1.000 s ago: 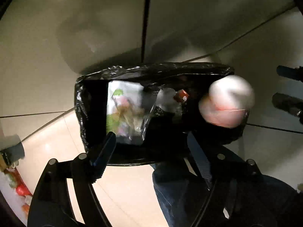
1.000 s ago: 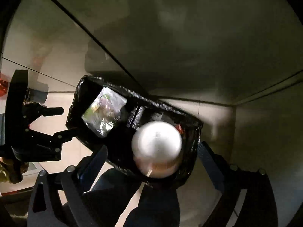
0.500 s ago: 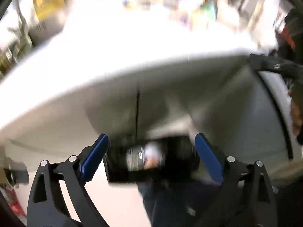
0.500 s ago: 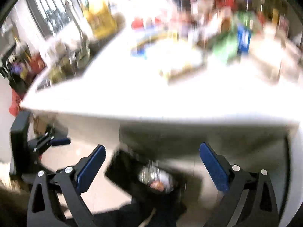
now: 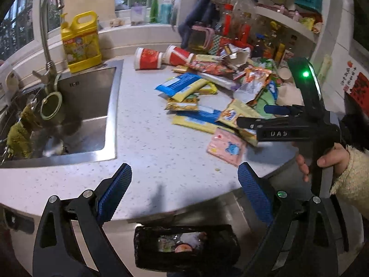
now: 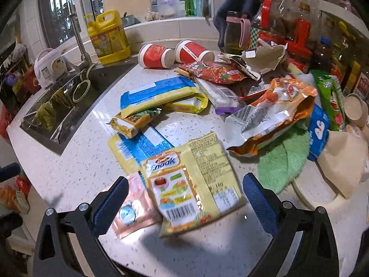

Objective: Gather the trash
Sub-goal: 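Grasp the yellow Snack packet with the right gripper, then grasp the blue-and-yellow wafer packet with the left gripper while the right holds the Snack packet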

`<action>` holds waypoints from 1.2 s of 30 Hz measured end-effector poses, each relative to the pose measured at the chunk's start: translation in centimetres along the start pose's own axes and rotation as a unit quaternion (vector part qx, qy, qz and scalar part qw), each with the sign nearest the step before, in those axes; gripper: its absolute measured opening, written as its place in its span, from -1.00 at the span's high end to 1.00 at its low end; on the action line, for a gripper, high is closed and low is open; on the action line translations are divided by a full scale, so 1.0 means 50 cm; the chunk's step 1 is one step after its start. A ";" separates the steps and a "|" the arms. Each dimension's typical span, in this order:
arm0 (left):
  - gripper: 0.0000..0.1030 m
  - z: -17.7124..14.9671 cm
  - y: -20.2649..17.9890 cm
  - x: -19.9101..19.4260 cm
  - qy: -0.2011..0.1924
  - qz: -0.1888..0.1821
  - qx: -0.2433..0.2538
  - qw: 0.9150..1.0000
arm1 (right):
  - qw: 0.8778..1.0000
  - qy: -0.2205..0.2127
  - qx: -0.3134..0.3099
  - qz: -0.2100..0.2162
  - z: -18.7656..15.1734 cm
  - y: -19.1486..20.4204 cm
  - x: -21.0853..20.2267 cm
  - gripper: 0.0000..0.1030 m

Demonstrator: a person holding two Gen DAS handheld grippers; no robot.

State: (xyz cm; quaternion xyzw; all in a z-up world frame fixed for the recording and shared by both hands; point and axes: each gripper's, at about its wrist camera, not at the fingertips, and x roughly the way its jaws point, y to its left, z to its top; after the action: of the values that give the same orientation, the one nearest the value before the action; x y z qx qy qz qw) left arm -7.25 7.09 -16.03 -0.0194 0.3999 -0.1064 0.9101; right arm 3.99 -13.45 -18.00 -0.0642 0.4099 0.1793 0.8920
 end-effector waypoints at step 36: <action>-0.77 0.312 0.018 0.399 0.116 -0.066 0.121 0.984 | 0.989 -0.040 0.128 0.069 -0.019 -0.065 -0.146 -0.28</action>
State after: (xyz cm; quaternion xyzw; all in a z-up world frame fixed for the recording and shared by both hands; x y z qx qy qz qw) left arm 17.46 3.02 -19.97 0.0772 0.4845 -0.2156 0.8443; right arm 0.15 -18.68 -13.20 0.0865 0.3972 0.1889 0.8939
